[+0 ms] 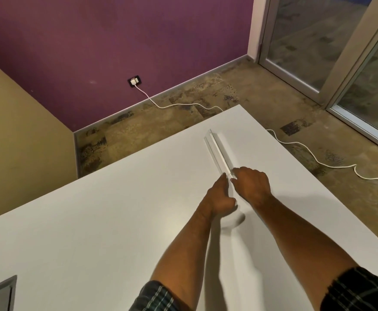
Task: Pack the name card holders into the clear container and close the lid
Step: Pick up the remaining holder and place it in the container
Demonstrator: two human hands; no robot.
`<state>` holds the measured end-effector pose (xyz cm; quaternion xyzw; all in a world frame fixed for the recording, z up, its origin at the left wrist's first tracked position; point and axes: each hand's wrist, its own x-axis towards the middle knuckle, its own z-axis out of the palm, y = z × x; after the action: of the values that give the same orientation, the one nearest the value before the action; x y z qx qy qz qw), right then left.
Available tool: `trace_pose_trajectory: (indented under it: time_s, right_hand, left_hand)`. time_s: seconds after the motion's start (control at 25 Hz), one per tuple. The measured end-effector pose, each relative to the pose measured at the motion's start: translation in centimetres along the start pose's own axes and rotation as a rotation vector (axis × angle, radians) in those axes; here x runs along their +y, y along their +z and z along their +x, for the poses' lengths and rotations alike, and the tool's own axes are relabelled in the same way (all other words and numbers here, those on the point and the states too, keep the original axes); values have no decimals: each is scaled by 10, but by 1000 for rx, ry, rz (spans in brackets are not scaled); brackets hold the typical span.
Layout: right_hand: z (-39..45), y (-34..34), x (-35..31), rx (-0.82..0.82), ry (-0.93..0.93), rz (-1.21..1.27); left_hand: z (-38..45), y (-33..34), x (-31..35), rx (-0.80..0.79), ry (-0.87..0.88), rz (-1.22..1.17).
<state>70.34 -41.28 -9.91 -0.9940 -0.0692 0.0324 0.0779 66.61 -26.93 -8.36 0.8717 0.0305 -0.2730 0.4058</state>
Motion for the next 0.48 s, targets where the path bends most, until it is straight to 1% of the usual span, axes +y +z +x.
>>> trace_pose_trajectory:
  time_s: [0.16, 0.28, 0.4, 0.48]
  right_hand:
    - [2, -3, -1, 1, -51, -154]
    - [-5, -13, -6, 19, -64, -150]
    - [-20, -30, -13, 110, -88, -55]
    - [-35, -43, -21, 246, -197, -18]
  left_hand:
    - [0, 2, 4, -11, 10, -115]
    - [-8, 1, 5, -46, -14, -241]
    - [-25, -4, 9, 8, -45, -367]
    - [-39, -10, 12, 63, -111, -483]
